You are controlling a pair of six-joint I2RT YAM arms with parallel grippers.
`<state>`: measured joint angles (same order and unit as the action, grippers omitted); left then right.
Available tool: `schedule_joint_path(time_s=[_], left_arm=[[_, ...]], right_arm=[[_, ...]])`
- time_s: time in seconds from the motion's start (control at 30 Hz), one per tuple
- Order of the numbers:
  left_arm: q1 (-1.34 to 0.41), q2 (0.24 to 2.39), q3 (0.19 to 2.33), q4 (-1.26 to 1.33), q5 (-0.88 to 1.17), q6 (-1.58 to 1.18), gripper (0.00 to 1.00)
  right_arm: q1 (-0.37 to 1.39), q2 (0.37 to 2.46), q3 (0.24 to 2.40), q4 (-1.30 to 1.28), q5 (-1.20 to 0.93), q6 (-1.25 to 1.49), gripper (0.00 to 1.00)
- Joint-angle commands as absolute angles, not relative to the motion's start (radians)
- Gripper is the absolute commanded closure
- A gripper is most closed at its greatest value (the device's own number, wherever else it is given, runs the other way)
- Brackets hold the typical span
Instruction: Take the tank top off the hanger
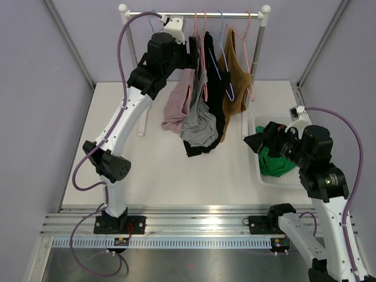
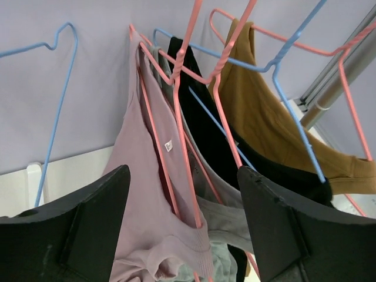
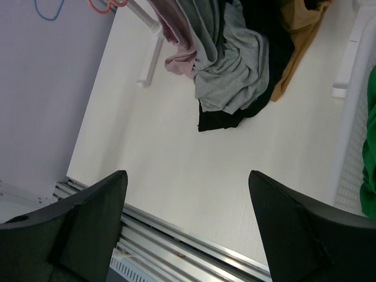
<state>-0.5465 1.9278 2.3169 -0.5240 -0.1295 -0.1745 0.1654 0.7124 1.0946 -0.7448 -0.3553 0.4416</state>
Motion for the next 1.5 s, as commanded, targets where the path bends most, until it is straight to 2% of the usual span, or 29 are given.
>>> schedule_joint_path(time_s=[0.0, 0.13, 0.17, 0.23, 0.37, 0.67, 0.83, 0.87, 1.0, 1.47], left_arm=[[-0.551, 1.976, 2.381, -0.459, -0.156, -0.124, 0.33], [-0.551, 2.014, 2.399, -0.428, -0.204, -0.106, 0.49], [-0.551, 2.028, 2.413, -0.428, -0.209, -0.101, 0.57], [-0.551, 2.043, 2.430, -0.433, -0.209, -0.100, 0.63], [-0.551, 2.063, 2.441, -0.442, -0.221, -0.084, 0.61], [-0.551, 2.098, 2.447, -0.465, -0.224, -0.080, 0.71], [-0.551, 2.112, 2.450, -0.474, -0.224, -0.077, 0.71], [-0.551, 2.112, 2.451, -0.472, -0.224, -0.078, 0.81], [-0.551, 2.105, 2.453, -0.469, -0.242, -0.083, 1.00], [-0.551, 1.918, 2.454, -0.446, -0.357, -0.078, 1.00]], right_arm=[[0.163, 0.689, 1.106, -0.747, -0.405, 0.434, 0.09], [0.163, 0.675, 1.114, -0.759, -0.411, 0.422, 0.10], [0.164, 0.672, 1.115, -0.762, -0.411, 0.419, 0.10], [0.163, 0.669, 1.115, -0.767, -0.408, 0.411, 0.10], [0.163, 0.666, 1.118, -0.776, -0.402, 0.394, 0.10], [0.163, 0.670, 1.114, -0.764, -0.403, 0.390, 0.11], [0.164, 0.670, 1.115, -0.761, -0.405, 0.388, 0.11], [0.164, 0.669, 1.114, -0.761, -0.403, 0.387, 0.11], [0.164, 0.672, 1.120, -0.764, -0.402, 0.383, 0.11], [0.163, 0.680, 1.146, -0.770, -0.406, 0.379, 0.12]])
